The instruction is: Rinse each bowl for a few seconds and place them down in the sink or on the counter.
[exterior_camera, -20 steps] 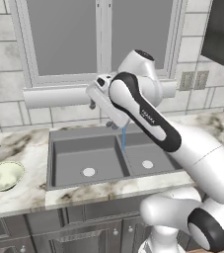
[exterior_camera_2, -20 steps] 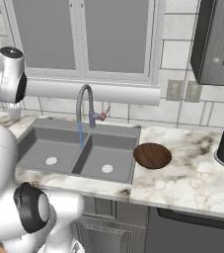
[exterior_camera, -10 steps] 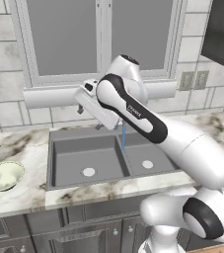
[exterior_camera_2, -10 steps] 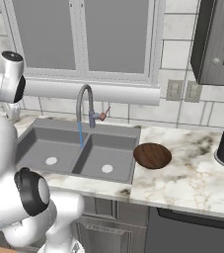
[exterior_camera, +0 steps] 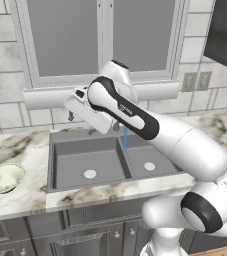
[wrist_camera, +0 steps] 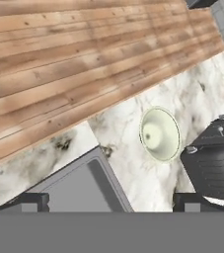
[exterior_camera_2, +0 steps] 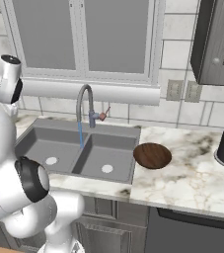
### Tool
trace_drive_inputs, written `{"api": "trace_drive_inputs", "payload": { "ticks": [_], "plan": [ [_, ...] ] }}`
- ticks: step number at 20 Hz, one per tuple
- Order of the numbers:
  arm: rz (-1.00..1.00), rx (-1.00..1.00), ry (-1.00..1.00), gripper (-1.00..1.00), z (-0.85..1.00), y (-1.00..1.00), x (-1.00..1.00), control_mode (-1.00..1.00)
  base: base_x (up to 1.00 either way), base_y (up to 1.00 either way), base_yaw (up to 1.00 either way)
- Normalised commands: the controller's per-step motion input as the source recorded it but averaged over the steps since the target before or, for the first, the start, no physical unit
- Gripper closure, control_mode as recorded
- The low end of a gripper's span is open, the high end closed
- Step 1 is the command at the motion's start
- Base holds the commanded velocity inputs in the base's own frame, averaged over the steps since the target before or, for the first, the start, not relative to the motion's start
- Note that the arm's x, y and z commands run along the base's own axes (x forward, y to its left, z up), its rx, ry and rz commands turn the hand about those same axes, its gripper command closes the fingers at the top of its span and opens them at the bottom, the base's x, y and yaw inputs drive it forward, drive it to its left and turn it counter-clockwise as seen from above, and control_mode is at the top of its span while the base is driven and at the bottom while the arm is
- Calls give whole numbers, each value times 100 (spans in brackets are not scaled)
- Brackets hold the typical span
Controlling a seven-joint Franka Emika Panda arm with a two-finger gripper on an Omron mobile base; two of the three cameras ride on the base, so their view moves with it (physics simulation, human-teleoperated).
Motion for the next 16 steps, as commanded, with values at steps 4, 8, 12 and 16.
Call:
{"api": "trace_drive_inputs", "payload": {
  "ticks": [4,8,12,16],
  "plan": [
    [12,0,-5,-100,-16,32,0,-100,0,0,0],
    [10,0,-3,-100,-13,27,-1,-100,0,0,0],
    [10,0,-4,-100,-20,34,0,-100,0,0,0],
    [11,0,-7,-100,-20,27,0,-100,0,0,0]
  ]
}}
